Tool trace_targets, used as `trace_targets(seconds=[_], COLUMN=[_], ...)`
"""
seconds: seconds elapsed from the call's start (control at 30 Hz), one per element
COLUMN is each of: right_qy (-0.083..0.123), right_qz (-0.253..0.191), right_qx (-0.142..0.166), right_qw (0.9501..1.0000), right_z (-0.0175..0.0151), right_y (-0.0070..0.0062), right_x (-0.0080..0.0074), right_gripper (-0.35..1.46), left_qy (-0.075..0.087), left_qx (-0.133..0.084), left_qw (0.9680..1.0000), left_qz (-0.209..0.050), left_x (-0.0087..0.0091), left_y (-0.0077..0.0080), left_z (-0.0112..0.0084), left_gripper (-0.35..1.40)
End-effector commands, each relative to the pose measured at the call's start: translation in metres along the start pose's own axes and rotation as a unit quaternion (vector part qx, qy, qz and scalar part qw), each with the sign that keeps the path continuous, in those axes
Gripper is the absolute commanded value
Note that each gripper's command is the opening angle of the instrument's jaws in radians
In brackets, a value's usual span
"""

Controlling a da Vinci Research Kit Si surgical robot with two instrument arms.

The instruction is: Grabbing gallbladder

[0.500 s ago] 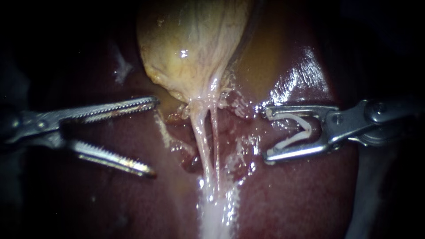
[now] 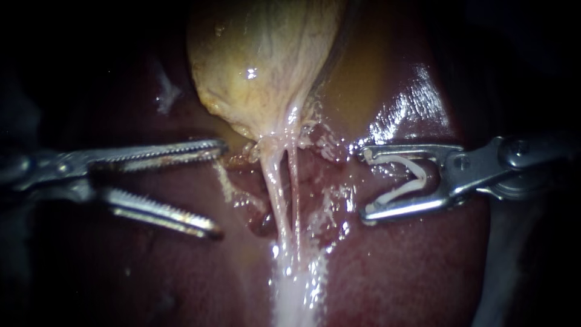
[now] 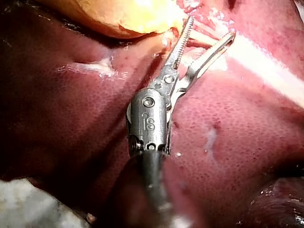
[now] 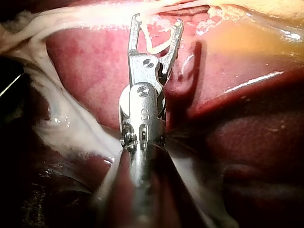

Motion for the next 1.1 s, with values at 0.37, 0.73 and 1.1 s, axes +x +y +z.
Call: trace_targets(seconds=[0.37,0.73,1.1], right_qy=[0.0,0.0,0.0], right_qz=[0.0,0.0,0.0], right_qx=[0.0,0.0,0.0], right_qw=[1.0,1.0,1.0], right_z=[0.0,0.0,0.0], right_y=[0.0,0.0,0.0], right_x=[0.0,0.0,0.0], right_gripper=[0.5,0.5,0.5], left_qy=[-0.02,-0.038,-0.064], left_qx=[0.04,0.067,0.076], left_qw=[0.999,0.997,0.995], left_qz=[0.0,0.001,0.002], left_x=[-0.0009,-0.0018,-0.0044], left_y=[-0.0034,-0.0052,-0.0053], left_z=[0.0028,0.003,0.0046], left_gripper=[0.19,0.34,0.29])
